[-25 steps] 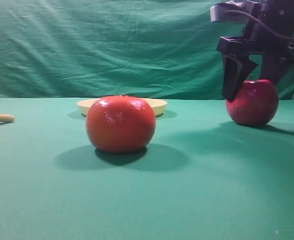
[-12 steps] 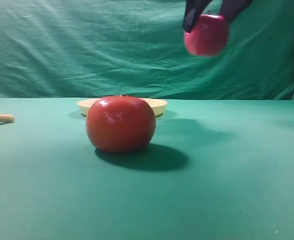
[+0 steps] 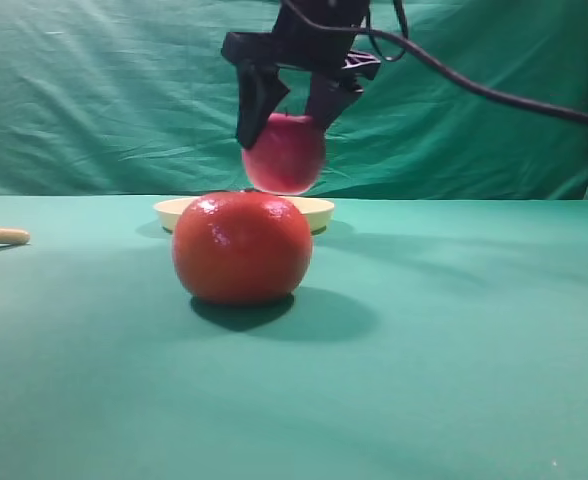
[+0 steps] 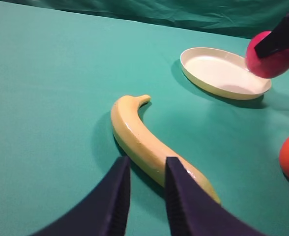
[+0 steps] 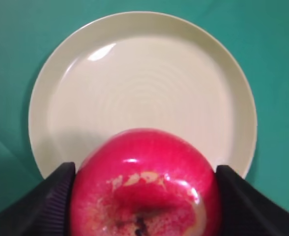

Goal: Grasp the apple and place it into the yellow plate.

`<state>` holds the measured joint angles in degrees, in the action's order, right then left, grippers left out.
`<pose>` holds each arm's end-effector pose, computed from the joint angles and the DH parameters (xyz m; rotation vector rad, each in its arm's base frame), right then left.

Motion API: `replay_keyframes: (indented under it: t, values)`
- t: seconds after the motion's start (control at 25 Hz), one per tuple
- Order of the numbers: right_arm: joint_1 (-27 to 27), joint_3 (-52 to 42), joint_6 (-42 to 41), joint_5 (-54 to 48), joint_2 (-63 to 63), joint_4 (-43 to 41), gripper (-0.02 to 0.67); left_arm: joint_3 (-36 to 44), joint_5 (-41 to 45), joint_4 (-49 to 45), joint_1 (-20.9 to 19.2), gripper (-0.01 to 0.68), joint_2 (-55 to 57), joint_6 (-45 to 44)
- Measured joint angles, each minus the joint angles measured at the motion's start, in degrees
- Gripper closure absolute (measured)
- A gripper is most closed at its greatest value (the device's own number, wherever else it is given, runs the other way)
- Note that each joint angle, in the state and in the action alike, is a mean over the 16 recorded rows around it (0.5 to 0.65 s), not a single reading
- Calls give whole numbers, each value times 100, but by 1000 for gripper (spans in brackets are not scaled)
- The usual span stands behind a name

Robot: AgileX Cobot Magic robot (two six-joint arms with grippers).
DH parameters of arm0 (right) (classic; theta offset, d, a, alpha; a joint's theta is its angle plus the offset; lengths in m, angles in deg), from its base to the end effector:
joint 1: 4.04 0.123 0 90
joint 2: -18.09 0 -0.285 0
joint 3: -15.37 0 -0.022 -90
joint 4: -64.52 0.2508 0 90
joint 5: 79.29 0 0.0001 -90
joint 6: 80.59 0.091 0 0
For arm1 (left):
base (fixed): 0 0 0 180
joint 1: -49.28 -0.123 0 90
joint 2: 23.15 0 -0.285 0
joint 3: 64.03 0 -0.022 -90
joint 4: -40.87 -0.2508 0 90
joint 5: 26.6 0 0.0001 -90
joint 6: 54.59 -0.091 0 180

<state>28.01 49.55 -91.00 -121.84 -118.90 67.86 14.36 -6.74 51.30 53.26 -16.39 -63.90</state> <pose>0.4299 0.2734 0.2084 -0.8866 2.3900 0.2153 0.0523 -0.0093 0.1765 0.0987 1.8257 -0.1115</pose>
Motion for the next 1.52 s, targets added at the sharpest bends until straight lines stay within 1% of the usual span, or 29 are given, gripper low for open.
replay_keyframes:
  t: [0.16,0.44,0.64,0.72,0.8,0.88,0.96,1.28,1.36,1.44,1.52]
  values:
    - [7,29,0,95,-69,10,144,0,0,0,0,516,0,0]
    - [7,38,0,154,-94,-2,68,0,0,0,0,516,0,0]
    - [7,129,4,18,-29,-113,10,0,0,0,0,516,0,0]
    - [7,219,26,-124,40,-193,2,0,0,0,0,516,0,0]
    - [7,332,76,-327,140,-306,19,0,0,0,0,516,0,0]
    - [7,458,148,-589,270,-449,62,0,0,0,0,516,0,0]
    - [7,585,246,-899,424,-626,126,0,0,0,0,516,0,0]
    - [4,1004,923,-2217,1251,-1435,457,0,0,0,0,516,0,0]
    - [3,1032,1099,-2466,1500,-1604,529,0,0,0,0,516,0,0]
    - [2,1001,1250,-2653,1778,-1740,588,0,0,0,0,516,0,0]
    - [0,898,1382,-2782,2090,-1845,626,0,0,0,0,516,0,0]
